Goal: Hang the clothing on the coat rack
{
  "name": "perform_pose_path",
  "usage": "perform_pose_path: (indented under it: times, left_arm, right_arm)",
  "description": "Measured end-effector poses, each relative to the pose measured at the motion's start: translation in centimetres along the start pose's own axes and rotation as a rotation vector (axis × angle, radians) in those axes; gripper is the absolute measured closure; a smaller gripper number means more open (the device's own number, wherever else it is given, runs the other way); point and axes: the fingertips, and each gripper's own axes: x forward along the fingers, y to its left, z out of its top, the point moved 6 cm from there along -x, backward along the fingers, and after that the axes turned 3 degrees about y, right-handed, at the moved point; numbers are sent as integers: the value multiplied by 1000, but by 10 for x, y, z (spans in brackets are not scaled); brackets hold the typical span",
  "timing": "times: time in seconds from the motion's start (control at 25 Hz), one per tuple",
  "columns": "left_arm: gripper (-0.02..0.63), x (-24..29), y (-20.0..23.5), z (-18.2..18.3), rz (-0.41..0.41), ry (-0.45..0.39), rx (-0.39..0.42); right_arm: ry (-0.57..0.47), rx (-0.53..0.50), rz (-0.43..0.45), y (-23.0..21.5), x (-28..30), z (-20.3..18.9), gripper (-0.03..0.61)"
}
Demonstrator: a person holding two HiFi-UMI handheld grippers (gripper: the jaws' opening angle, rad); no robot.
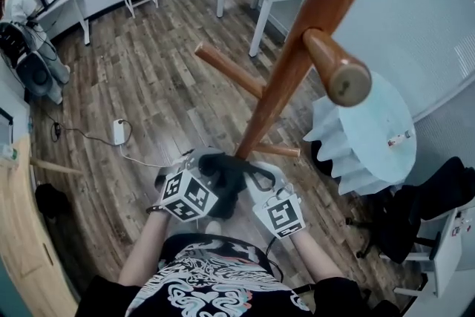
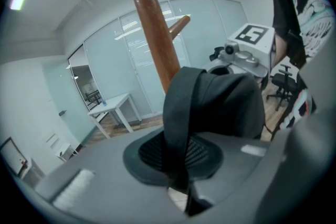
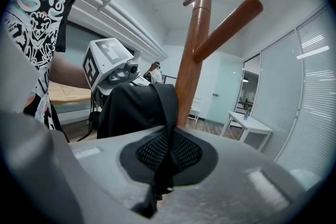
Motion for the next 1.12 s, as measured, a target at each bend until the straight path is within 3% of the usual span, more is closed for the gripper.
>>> perform_pose_path:
  times: [0.6,0.72,0.8,1.12]
  left_arm:
    - [586,-4,-9,-6,-3,8,-4]
    - [476,0,-11,-4,-19,11,-16]
    - [437,0,-12,-3,-19,16,-13]
    - [413,-11,-12,-12,-13,28,-29]
  right_arm:
    - [14,-5,-44,6,-8,2,550]
    - [5,-6,-42,3,-10,1,523]
    - [1,6,-30,3,-11,2,513]
    - [1,24,-20,8,-16,3,502]
